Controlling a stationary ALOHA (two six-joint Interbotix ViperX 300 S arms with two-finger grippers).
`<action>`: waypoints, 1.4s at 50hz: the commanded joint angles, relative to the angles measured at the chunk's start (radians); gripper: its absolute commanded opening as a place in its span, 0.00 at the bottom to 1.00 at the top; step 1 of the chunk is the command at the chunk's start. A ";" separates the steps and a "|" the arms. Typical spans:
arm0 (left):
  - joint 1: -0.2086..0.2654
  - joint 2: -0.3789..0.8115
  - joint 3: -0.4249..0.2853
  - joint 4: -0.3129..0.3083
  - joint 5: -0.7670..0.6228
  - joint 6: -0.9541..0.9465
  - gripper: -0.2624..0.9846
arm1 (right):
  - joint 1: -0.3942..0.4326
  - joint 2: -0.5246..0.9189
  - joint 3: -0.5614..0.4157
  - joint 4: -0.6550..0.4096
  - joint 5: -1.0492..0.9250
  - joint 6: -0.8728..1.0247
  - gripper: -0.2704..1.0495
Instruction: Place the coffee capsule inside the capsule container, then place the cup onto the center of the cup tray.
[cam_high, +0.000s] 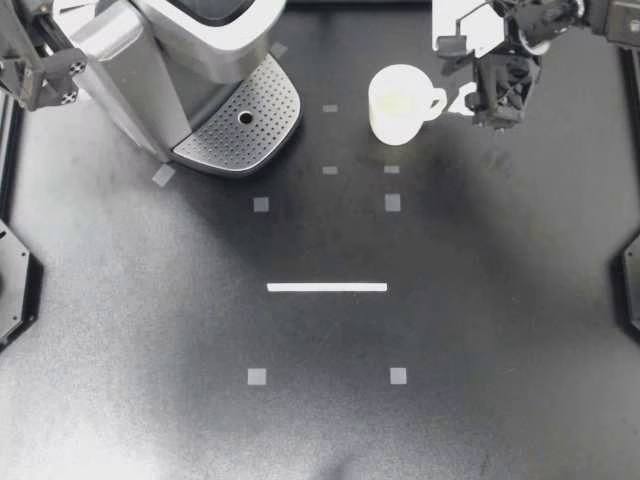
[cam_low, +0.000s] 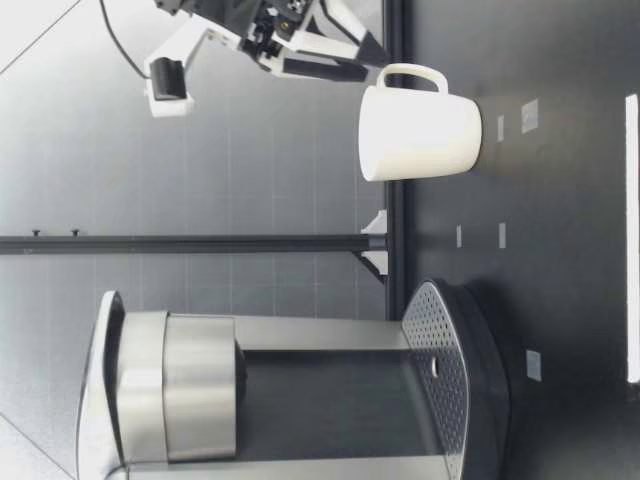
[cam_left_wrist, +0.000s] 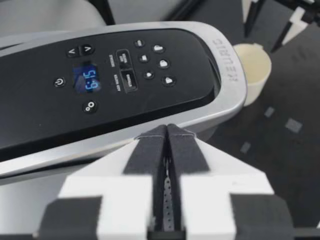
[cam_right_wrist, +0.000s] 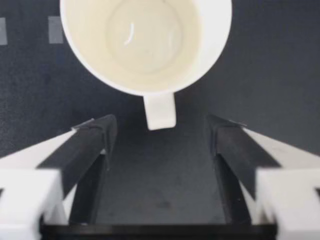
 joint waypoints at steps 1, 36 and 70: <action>-0.002 -0.008 -0.012 0.005 -0.012 -0.002 0.25 | 0.000 -0.002 -0.029 0.006 -0.006 0.000 0.71; -0.002 -0.009 0.006 0.008 -0.034 -0.002 0.25 | 0.037 0.075 -0.061 0.015 0.017 0.006 0.53; 0.000 -0.083 0.077 0.009 -0.110 -0.023 0.25 | 0.106 0.003 -0.087 0.235 0.060 0.003 0.31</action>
